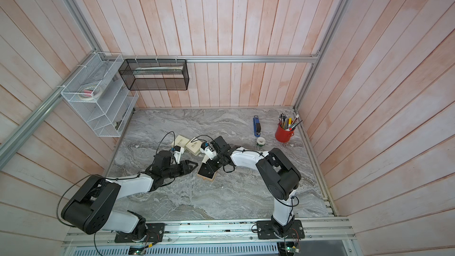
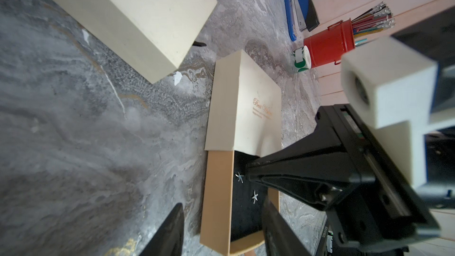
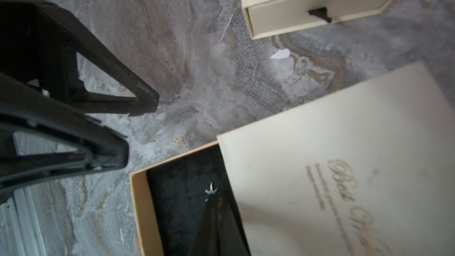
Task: Place the earrings into the drawer-style jewelry box
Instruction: Insert the earring into the inner lining.
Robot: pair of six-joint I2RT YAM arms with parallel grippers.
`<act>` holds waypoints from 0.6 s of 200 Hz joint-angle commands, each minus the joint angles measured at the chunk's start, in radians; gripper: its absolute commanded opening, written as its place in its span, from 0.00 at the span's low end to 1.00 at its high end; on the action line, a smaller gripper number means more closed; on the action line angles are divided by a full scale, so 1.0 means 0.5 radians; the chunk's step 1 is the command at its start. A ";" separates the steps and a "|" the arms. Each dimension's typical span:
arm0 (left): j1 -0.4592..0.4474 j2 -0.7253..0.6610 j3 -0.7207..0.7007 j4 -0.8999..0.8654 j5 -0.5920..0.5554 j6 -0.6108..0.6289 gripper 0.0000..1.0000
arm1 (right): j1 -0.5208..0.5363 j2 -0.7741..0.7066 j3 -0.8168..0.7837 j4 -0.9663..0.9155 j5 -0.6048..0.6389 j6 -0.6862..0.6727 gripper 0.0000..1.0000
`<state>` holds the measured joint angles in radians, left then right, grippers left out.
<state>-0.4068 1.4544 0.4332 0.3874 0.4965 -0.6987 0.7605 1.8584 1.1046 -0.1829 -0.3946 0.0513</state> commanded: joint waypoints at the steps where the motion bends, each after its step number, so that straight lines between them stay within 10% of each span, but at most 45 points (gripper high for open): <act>1: -0.006 0.002 0.014 -0.023 -0.014 0.047 0.52 | 0.021 0.050 0.058 -0.049 -0.033 -0.018 0.00; 120: -0.008 -0.002 0.020 -0.020 -0.006 0.054 0.52 | 0.041 0.037 0.086 -0.088 -0.039 -0.054 0.00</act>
<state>-0.4068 1.4548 0.4332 0.3870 0.4969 -0.6983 0.7712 1.8885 1.1332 -0.2031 -0.4023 0.0395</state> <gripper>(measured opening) 0.523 0.040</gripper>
